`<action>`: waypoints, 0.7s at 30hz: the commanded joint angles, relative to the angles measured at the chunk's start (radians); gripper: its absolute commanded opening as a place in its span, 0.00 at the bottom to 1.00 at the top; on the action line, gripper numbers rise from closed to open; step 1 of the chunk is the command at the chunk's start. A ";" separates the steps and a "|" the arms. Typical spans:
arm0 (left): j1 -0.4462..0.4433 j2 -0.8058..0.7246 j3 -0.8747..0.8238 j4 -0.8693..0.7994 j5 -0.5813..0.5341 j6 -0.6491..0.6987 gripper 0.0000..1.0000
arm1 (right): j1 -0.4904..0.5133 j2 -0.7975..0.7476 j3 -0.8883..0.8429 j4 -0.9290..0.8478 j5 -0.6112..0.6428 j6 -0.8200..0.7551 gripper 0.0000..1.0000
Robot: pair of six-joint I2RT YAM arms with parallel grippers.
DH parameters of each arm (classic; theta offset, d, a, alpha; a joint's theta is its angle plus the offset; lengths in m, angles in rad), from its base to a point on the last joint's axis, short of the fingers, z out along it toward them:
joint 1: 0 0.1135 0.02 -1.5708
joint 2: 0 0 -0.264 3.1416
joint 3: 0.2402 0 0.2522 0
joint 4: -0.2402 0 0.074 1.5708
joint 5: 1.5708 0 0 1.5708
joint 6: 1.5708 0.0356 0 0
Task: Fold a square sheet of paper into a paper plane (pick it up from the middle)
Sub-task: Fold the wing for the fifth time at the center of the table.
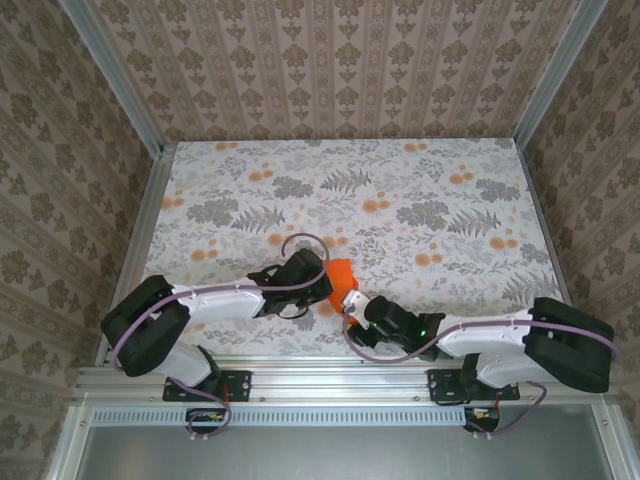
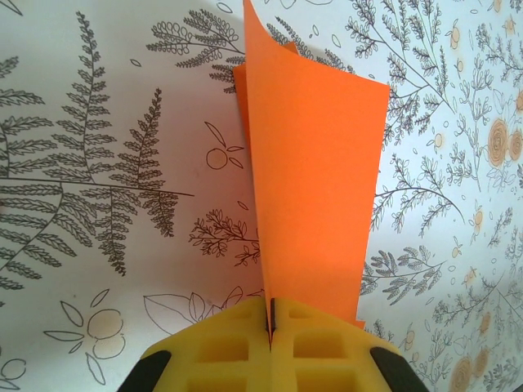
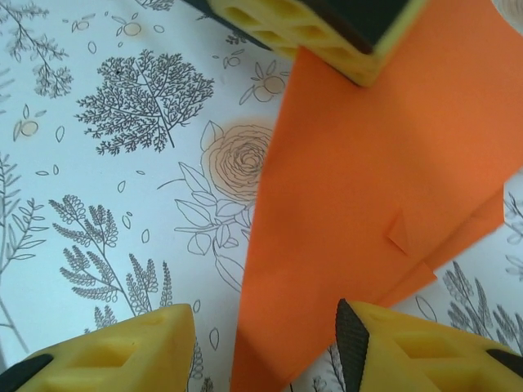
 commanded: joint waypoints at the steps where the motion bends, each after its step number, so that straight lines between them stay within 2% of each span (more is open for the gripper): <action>1: 0.005 -0.007 0.024 0.000 0.008 -0.018 0.00 | 0.021 0.049 0.030 0.104 0.117 -0.119 0.51; 8: 0.008 0.001 0.028 0.004 0.015 -0.018 0.00 | 0.026 0.162 0.059 0.155 0.142 -0.155 0.48; 17: 0.007 0.004 0.031 0.009 0.021 -0.018 0.00 | 0.032 0.210 0.055 0.202 0.238 -0.158 0.32; 21: 0.007 0.006 0.031 0.005 0.018 -0.020 0.00 | 0.032 0.202 0.042 0.210 0.237 -0.124 0.29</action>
